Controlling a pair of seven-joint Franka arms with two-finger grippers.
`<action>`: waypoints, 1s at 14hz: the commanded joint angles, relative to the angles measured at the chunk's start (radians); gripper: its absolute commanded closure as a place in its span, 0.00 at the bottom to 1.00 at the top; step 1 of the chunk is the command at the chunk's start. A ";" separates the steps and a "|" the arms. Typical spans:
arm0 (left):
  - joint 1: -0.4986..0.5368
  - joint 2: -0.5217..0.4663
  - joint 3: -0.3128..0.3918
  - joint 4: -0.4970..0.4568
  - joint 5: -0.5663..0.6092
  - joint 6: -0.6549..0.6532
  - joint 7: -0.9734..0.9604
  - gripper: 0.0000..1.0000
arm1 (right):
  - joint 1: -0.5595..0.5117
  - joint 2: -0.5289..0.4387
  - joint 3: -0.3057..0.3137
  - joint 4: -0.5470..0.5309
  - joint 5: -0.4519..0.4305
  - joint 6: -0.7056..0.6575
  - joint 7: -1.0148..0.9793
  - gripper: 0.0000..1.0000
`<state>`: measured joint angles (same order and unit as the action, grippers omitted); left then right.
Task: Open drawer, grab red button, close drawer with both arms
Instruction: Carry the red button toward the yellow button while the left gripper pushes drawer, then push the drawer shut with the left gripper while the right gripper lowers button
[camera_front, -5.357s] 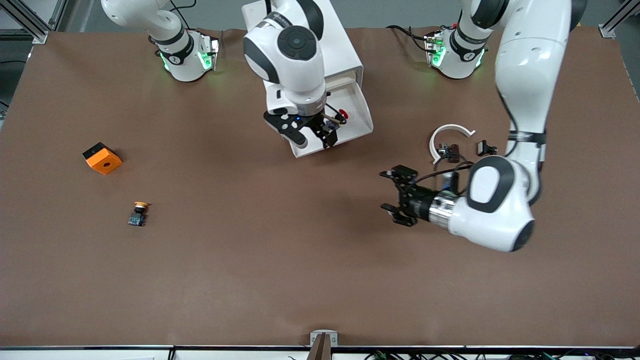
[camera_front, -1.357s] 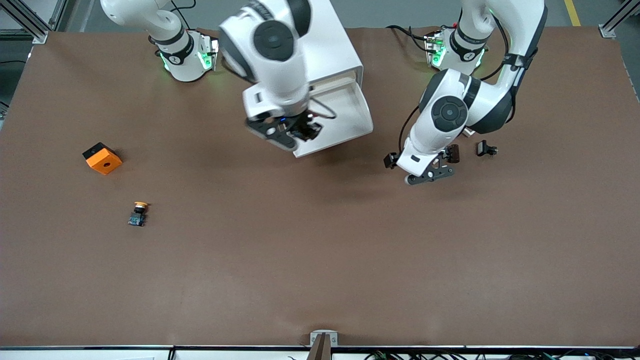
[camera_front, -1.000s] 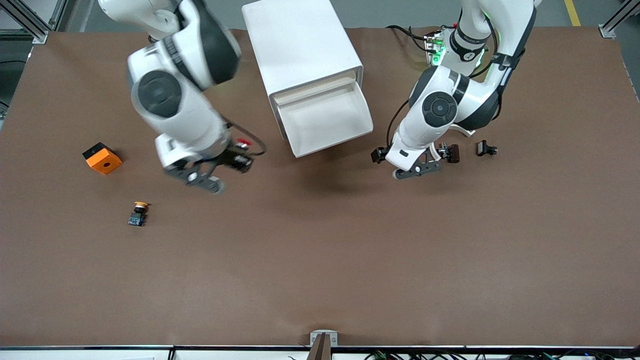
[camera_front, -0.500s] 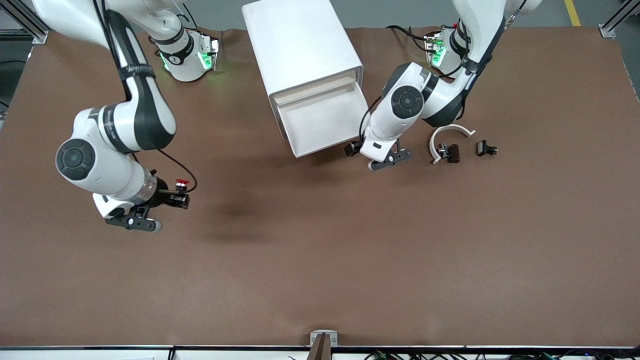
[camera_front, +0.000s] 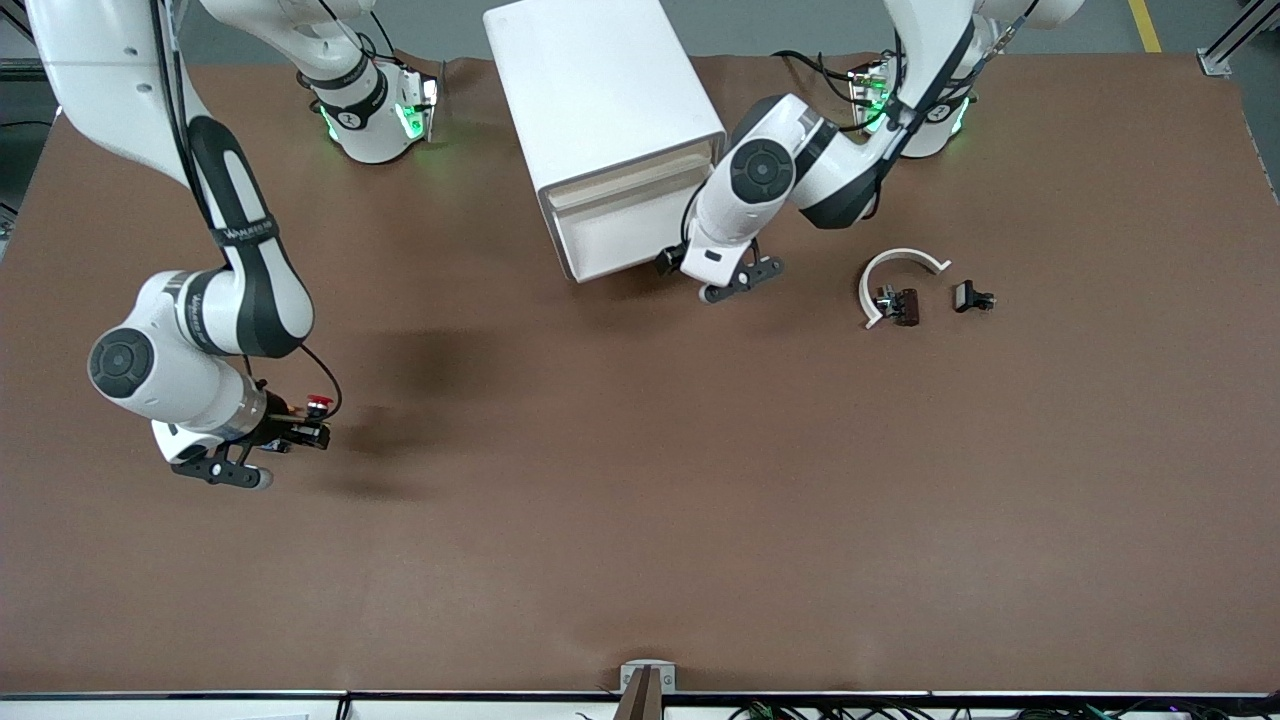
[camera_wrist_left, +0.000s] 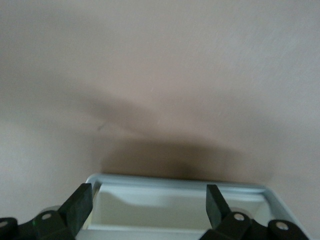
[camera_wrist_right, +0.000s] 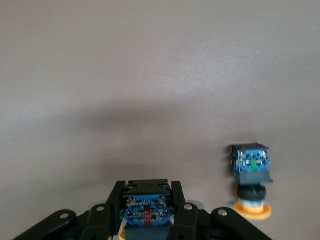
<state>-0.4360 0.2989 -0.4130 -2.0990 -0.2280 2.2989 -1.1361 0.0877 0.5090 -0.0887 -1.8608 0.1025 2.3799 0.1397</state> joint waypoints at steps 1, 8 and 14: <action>0.002 -0.008 -0.045 -0.001 -0.046 -0.053 -0.034 0.00 | -0.017 0.037 0.018 -0.027 0.005 0.091 -0.031 1.00; -0.010 0.032 -0.110 0.007 -0.139 -0.055 -0.085 0.00 | -0.022 0.092 0.018 -0.031 0.003 0.130 -0.097 1.00; 0.000 0.035 -0.130 0.040 -0.149 -0.113 -0.137 0.00 | -0.020 0.091 0.018 -0.043 0.003 0.120 -0.098 1.00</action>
<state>-0.4377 0.3210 -0.5003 -2.0931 -0.3386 2.2432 -1.2216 0.0852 0.6104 -0.0853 -1.8865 0.1025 2.4980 0.0625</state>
